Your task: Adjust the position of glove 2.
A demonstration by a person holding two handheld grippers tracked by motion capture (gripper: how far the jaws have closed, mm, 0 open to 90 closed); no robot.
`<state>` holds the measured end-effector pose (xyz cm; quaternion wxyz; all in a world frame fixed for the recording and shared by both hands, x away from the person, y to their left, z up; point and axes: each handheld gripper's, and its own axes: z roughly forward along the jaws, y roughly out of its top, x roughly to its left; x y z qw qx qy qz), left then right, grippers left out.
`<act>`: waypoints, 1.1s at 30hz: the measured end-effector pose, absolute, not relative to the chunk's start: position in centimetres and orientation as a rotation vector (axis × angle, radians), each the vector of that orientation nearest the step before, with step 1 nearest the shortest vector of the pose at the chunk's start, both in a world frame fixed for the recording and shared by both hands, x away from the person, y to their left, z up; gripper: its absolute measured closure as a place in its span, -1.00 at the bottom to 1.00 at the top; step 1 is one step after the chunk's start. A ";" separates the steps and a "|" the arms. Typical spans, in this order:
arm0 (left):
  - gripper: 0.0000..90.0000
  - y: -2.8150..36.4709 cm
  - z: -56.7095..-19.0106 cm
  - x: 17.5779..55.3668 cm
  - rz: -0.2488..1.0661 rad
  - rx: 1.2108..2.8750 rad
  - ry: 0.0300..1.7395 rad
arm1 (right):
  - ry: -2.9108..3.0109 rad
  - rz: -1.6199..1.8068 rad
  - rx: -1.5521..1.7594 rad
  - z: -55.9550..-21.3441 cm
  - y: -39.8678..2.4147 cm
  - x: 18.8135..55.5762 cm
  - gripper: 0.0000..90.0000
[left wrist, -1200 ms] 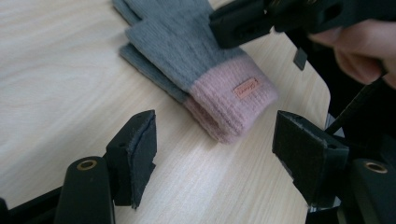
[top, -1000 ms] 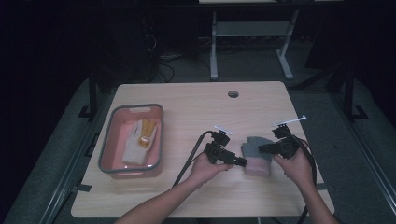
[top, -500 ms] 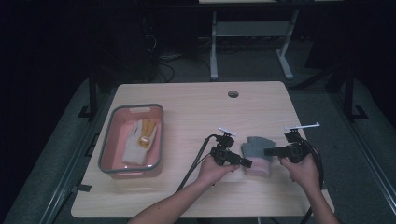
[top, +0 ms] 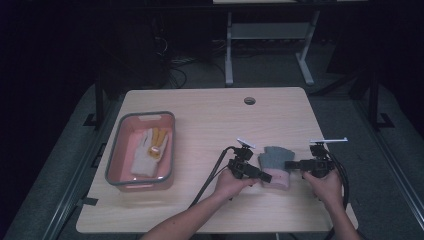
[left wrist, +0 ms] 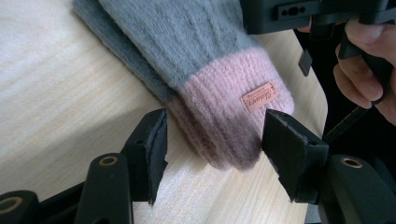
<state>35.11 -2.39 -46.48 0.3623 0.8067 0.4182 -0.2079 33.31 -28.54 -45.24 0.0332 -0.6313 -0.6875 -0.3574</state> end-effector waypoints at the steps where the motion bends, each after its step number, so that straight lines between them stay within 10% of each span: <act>1: -0.08 -2.4 -46.6 35.1 -0.542 2.084 1.070 | -2.094 -1.105 -1.950 -45.3 -28.5 33.3 0.13; 33: 0.45 -2.3 -47.3 35.8 -0.628 2.000 1.061 | -1.915 -1.180 -1.941 -46.3 -28.6 33.1 0.75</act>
